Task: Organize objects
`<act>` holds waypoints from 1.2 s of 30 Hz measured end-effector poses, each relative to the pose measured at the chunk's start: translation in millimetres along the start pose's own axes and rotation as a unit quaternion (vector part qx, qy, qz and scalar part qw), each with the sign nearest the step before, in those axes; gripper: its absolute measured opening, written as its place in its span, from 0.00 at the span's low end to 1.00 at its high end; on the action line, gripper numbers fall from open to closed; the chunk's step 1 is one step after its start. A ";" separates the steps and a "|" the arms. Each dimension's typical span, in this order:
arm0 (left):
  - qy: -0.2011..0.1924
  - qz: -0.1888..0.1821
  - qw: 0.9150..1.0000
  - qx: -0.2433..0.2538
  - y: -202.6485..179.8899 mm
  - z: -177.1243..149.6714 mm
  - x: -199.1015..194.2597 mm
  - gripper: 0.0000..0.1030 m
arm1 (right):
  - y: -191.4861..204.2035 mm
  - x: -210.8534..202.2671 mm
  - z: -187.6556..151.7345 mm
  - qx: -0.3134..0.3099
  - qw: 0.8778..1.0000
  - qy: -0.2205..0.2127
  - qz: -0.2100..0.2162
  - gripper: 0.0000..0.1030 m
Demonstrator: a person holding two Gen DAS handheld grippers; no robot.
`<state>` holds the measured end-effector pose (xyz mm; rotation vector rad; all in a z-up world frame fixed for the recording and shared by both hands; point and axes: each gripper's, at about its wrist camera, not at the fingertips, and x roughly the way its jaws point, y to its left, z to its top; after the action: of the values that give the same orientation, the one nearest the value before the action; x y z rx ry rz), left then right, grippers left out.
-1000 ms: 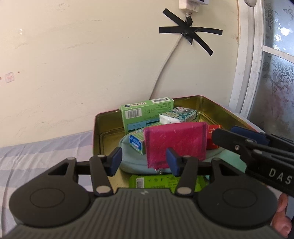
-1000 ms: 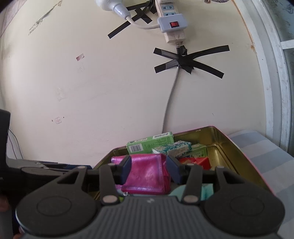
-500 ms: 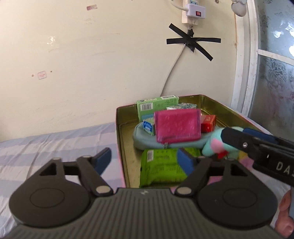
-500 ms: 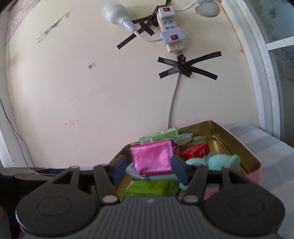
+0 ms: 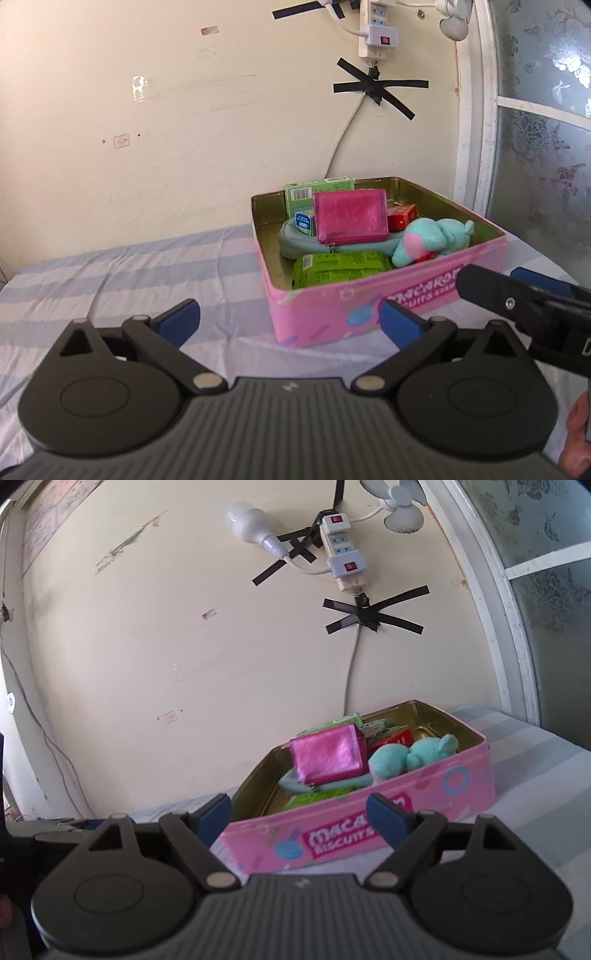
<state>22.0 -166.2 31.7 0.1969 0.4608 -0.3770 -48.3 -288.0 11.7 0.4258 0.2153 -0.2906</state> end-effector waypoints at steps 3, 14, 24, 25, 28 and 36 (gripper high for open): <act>-0.004 -0.001 1.000 0.001 1.4 -8.8 -12.2 1.00 | 7.1 -12.1 -5.1 -0.008 1.000 -0.002 -0.002 0.83; 0.005 -0.010 1.000 -0.004 5.6 -32.9 -35.6 1.00 | 19.9 -37.1 -19.3 -0.018 1.000 -0.001 -0.008 0.84; 0.021 -0.006 1.000 -0.021 11.3 -41.4 -34.1 1.00 | 25.0 -43.4 -21.8 -0.023 1.000 -0.002 -0.011 0.84; 0.022 -0.006 1.000 -0.022 11.7 -42.0 -34.0 1.00 | 25.3 -43.0 -22.1 -0.023 1.000 -0.001 -0.011 0.84; 0.026 -0.009 0.999 -0.023 14.3 -43.4 -32.1 1.00 | 25.6 -41.2 -23.4 -0.024 1.000 0.002 -0.010 0.84; 0.034 -0.013 0.999 -0.024 16.7 -46.9 -27.3 1.00 | 25.4 -37.7 -26.2 -0.026 1.000 0.008 -0.011 0.85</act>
<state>-12.5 -130.0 5.0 0.1569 0.5403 -0.3850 -79.2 -245.7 7.8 0.3737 0.2429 -0.3023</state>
